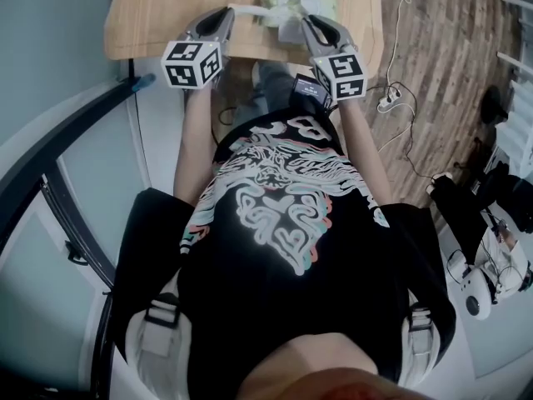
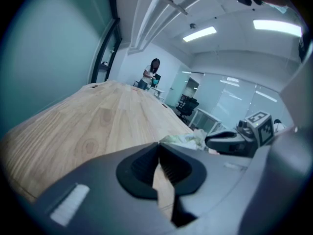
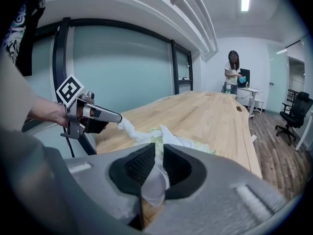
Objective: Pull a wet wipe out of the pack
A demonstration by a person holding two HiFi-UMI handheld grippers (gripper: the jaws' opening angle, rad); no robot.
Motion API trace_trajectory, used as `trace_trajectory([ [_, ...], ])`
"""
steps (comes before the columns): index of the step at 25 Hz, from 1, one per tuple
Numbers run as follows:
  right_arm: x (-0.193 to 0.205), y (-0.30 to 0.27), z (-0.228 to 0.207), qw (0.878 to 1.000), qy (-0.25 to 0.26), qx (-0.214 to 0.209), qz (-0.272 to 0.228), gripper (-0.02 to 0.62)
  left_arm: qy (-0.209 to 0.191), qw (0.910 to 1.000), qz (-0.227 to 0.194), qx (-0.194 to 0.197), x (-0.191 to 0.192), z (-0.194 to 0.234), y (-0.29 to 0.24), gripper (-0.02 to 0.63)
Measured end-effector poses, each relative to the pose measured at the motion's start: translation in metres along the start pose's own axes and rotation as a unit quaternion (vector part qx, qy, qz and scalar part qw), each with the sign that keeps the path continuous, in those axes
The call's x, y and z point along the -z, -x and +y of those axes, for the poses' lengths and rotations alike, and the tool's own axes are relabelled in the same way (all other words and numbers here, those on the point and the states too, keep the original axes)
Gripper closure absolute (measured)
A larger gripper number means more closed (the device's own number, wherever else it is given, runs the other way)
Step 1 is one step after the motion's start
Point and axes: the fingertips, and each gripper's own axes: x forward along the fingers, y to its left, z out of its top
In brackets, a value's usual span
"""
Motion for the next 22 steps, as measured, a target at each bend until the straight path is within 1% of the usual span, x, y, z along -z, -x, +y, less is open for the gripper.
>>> trace_trajectory([
  [6,-0.008,0.0,0.008,1.0,0.019,-0.013,-0.018,0.545,0.01,0.9995,0.019,-0.022,0.024,0.023,-0.003,0.611],
  [9,-0.015,0.0,0.01,0.999,0.027,-0.016,-0.033,0.545,0.013,0.9985,0.016,-0.05,0.032,0.038,-0.003,0.611],
  [11,-0.019,0.001,0.012,0.999,0.028,-0.02,-0.04,0.545,-0.009,0.9979,0.004,-0.065,0.032,0.041,-0.002,0.609],
  [14,-0.024,0.001,0.013,0.998,0.033,-0.024,-0.044,0.545,-0.072,0.9961,-0.009,-0.05,0.03,0.028,-0.006,0.599],
  [15,-0.025,0.001,0.012,0.998,0.033,-0.023,-0.045,0.545,-0.08,0.9956,-0.011,-0.046,0.03,0.024,-0.008,0.538],
  [16,-0.026,0.002,0.011,0.998,0.034,-0.022,-0.046,0.545,-0.081,0.9956,-0.012,-0.045,0.031,0.022,-0.01,0.495],
  [19,-0.029,0.003,0.008,0.998,0.037,-0.014,-0.051,0.546,-0.078,0.9952,-0.016,-0.058,0.032,0.023,-0.014,0.474],
  [22,-0.03,0.008,0.006,0.998,0.046,-0.003,-0.052,0.546,-0.079,0.9945,-0.025,-0.064,0.029,0.023,-0.012,0.421],
])
